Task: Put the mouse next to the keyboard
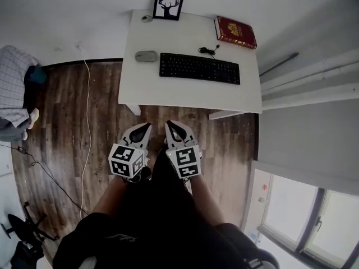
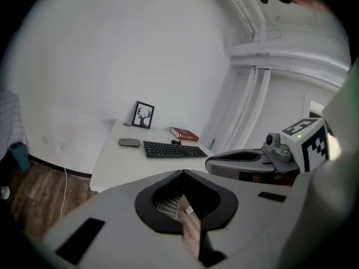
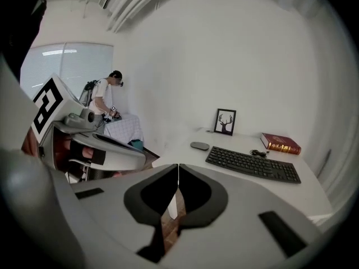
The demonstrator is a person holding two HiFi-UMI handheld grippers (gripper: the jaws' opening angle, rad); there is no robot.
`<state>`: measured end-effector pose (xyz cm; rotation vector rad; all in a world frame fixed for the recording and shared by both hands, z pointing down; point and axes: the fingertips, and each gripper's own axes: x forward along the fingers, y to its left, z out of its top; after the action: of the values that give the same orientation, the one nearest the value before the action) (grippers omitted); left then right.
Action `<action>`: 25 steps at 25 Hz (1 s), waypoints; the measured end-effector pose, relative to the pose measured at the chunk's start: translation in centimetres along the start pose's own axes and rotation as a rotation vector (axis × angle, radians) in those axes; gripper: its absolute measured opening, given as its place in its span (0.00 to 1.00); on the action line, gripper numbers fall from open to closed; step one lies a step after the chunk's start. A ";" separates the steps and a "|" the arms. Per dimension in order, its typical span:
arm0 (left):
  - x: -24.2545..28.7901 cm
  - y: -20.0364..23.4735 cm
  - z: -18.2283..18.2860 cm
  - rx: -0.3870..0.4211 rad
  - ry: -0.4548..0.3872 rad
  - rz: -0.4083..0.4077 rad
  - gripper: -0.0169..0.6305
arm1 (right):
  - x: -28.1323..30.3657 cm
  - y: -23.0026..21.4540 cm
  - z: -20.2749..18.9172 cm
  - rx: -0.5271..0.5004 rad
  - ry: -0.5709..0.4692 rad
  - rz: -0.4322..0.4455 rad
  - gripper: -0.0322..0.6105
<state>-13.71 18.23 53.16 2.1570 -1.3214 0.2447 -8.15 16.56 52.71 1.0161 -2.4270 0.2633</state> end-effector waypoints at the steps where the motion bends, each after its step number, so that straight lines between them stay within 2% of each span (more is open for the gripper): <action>1: 0.7 0.3 0.4 0.002 0.004 0.015 0.03 | 0.8 -0.6 0.6 -0.005 -0.009 0.014 0.08; 5: 4.3 0.8 3.3 0.039 0.024 0.055 0.03 | 3.4 -3.1 3.9 -0.052 -0.067 0.077 0.08; 7: 6.2 0.3 4.6 0.070 0.041 0.065 0.03 | 4.1 -5.4 4.4 -0.042 -0.080 0.097 0.08; 10: 8.9 -0.8 6.0 0.107 0.062 0.079 0.03 | 5.0 -10.6 4.0 0.023 -0.073 0.056 0.08; 18: 13.6 -2.3 6.2 0.106 0.120 0.081 0.03 | 5.6 -18.8 2.8 0.109 -0.070 -0.002 0.08; 25: 15.1 -0.3 6.6 0.055 0.112 0.086 0.03 | 7.5 -20.4 2.4 0.119 -0.023 0.001 0.08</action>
<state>-7.06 3.21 54.37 2.1007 -1.3589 0.4347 0.98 -3.23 54.21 1.0741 -2.4569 0.4026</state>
